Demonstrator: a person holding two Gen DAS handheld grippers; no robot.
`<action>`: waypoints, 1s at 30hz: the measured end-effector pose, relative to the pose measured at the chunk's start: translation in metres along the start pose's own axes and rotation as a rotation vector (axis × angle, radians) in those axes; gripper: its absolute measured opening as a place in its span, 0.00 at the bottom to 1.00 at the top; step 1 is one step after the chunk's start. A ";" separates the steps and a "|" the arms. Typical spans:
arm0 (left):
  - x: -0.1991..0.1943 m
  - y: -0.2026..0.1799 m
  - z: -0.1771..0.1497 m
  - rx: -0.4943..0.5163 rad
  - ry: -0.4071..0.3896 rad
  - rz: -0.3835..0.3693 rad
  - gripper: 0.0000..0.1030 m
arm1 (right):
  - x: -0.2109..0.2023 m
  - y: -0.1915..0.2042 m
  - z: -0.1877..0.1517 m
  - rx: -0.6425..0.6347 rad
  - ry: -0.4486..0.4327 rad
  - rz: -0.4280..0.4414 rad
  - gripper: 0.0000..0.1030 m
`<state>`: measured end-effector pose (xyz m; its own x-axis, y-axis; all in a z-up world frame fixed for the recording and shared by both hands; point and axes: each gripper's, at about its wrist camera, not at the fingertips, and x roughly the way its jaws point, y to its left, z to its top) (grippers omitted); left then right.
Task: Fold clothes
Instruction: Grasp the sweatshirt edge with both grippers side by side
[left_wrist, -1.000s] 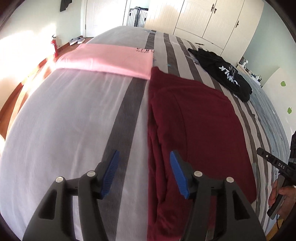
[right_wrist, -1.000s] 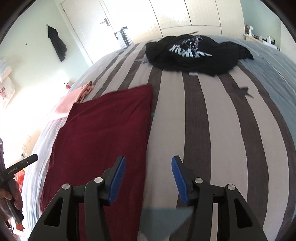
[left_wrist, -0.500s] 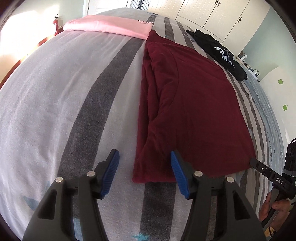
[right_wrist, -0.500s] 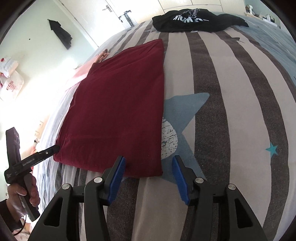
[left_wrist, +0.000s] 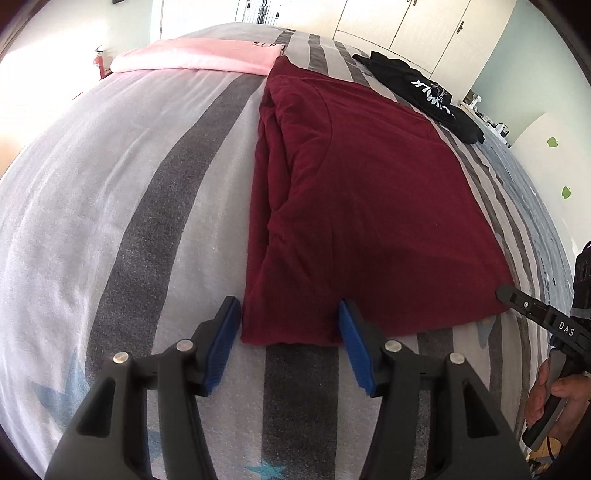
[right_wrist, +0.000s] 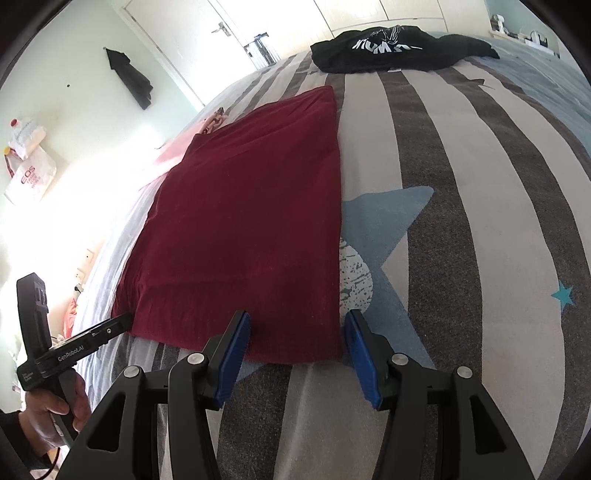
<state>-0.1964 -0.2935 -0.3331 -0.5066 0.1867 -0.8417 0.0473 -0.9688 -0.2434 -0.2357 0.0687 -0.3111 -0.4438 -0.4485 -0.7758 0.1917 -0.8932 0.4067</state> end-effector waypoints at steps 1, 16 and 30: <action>0.001 -0.001 0.000 0.008 0.000 -0.005 0.36 | 0.001 0.001 0.001 -0.002 0.000 -0.004 0.48; -0.080 -0.015 -0.032 0.078 -0.014 -0.044 0.13 | -0.062 0.030 -0.024 -0.034 -0.006 -0.035 0.07; -0.102 -0.005 -0.134 0.053 0.125 0.053 0.33 | -0.107 0.035 -0.147 -0.034 0.175 -0.115 0.19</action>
<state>-0.0300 -0.2860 -0.3107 -0.3937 0.1503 -0.9069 0.0245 -0.9845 -0.1738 -0.0529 0.0810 -0.2847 -0.3063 -0.3394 -0.8894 0.1788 -0.9382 0.2964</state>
